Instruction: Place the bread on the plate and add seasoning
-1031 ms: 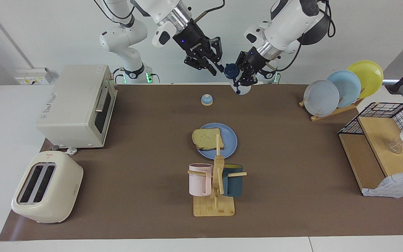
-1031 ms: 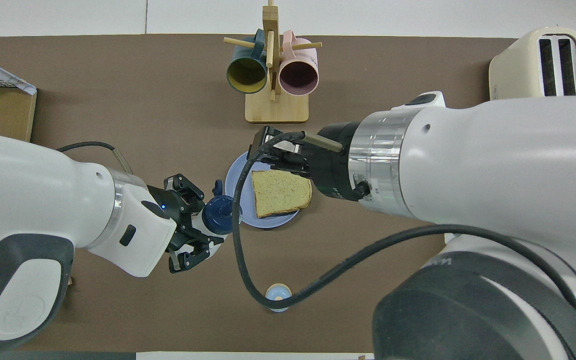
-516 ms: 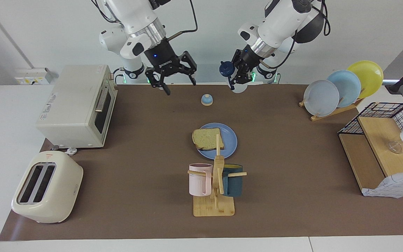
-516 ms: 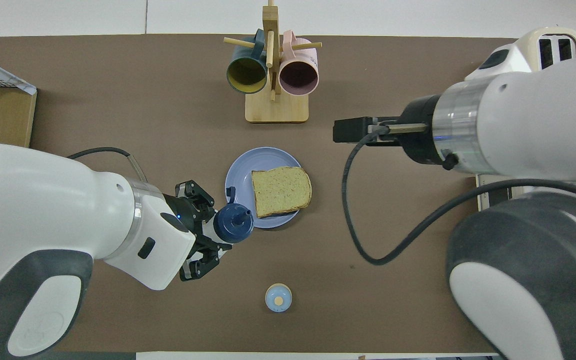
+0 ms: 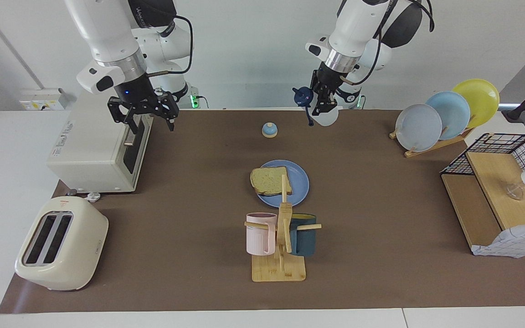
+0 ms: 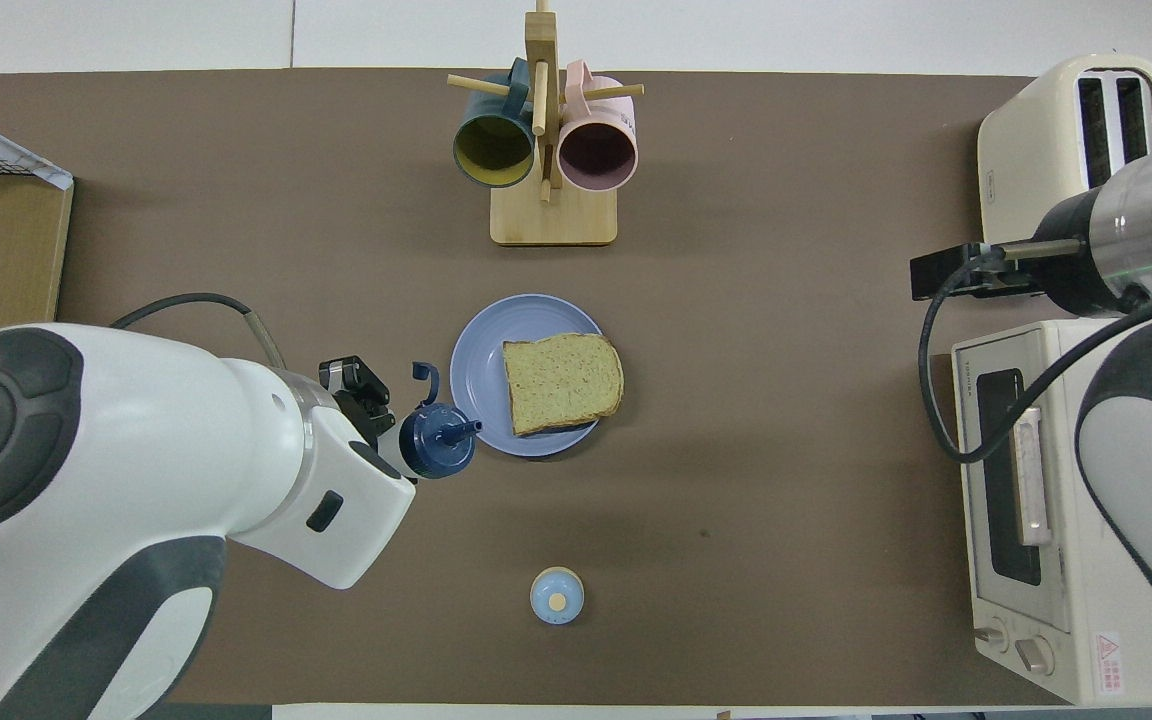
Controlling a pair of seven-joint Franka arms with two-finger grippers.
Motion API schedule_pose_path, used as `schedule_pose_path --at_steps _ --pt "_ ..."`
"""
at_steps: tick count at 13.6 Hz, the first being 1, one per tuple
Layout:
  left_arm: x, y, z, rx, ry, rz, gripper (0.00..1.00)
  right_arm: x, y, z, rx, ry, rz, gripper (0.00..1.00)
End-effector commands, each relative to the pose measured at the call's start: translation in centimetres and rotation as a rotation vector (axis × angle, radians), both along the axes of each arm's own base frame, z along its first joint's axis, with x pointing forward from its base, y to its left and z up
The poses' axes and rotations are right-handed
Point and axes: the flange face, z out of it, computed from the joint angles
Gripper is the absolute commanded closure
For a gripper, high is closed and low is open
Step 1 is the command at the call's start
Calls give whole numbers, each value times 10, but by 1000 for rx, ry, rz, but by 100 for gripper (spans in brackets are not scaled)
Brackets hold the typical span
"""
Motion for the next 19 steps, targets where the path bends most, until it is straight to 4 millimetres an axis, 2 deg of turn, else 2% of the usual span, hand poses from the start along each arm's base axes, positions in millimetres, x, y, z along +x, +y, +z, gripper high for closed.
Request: schedule_pose_path --at_steps 1,3,5,7,8,11,12,13,16,18,19 --pt "-5 -3 9 111 -35 -18 100 0 -39 -7 -38 34 -13 0" --pt "-7 -7 4 194 -54 -21 100 4 -53 1 -80 60 -27 0" --pt "-12 -22 -4 278 -82 -13 100 11 -65 1 -87 128 -50 0" --pt "-13 -30 -8 332 -109 -16 100 25 -62 5 -91 149 -51 0" --pt "-13 -31 -9 367 -124 -18 100 26 -64 5 -86 148 -54 0" --pt "-12 -51 -23 503 -181 -27 100 25 -69 4 -102 174 -63 0" --pt "-10 -53 -27 534 -196 -34 100 24 -80 4 -93 173 -62 0" --pt "-9 -59 -39 579 -201 -42 100 23 -80 3 -93 172 -32 0" --pt "3 -82 -65 674 -231 -22 100 -2 -93 1 -86 169 -42 0" --pt "11 -87 -85 737 -257 -9 100 -14 -113 -5 -83 151 -73 0" --pt "11 -96 -101 765 -264 -2 100 -16 -112 -6 -82 157 -73 0"
